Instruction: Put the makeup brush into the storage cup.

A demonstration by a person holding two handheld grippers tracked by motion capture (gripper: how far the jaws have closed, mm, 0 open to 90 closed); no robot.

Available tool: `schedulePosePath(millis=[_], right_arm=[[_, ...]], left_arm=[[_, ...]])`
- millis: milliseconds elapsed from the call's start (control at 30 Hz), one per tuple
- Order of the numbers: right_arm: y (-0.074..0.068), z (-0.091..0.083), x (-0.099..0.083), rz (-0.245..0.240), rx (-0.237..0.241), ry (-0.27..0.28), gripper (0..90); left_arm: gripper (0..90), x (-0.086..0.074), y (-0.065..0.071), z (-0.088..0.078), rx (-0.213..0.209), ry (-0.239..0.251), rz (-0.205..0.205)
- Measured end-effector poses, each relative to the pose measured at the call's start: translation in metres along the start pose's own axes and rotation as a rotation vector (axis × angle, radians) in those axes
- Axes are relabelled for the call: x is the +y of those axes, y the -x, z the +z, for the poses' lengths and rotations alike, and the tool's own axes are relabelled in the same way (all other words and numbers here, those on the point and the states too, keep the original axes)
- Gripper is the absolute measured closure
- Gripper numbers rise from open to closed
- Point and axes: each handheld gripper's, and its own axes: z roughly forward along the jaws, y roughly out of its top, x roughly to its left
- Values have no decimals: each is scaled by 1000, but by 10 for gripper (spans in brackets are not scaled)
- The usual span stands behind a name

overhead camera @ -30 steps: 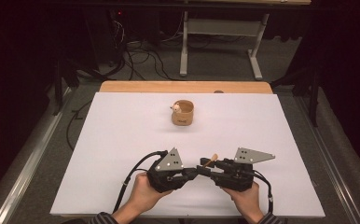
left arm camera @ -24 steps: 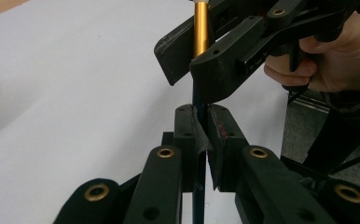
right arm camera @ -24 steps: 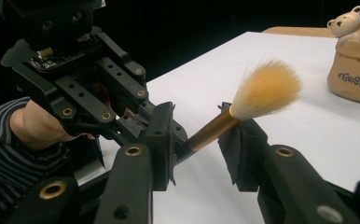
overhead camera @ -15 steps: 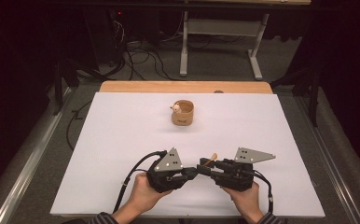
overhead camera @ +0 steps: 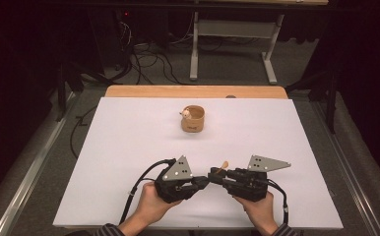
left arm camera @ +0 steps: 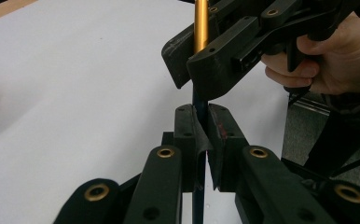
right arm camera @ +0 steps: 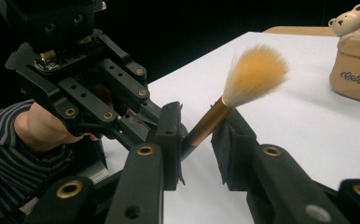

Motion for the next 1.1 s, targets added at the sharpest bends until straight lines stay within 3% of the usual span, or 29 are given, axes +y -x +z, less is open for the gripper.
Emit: schedulePosePath(millis=[367,433,667,933,1067,1100], right_arm=[[0,0,0,5,21,4,818],[-2,0,0,-2,24,14,850],[-6,-2,2,-28,22,38,860],[-7,-2,2,-32,20,25,860],[-7,-3,3,-34,17,24,860],[-7,-3,3,-34,17,24,860]], left_arm=[[831,0,1,1,-6,0,0],[896,0,1,1,-14,0,4],[879,-1,1,1,-15,-2,9],[741,-1,0,-2,-16,0,3],[604,-1,-1,-4,-2,2,-8],[604,-1,-1,-4,4,2,-9]])
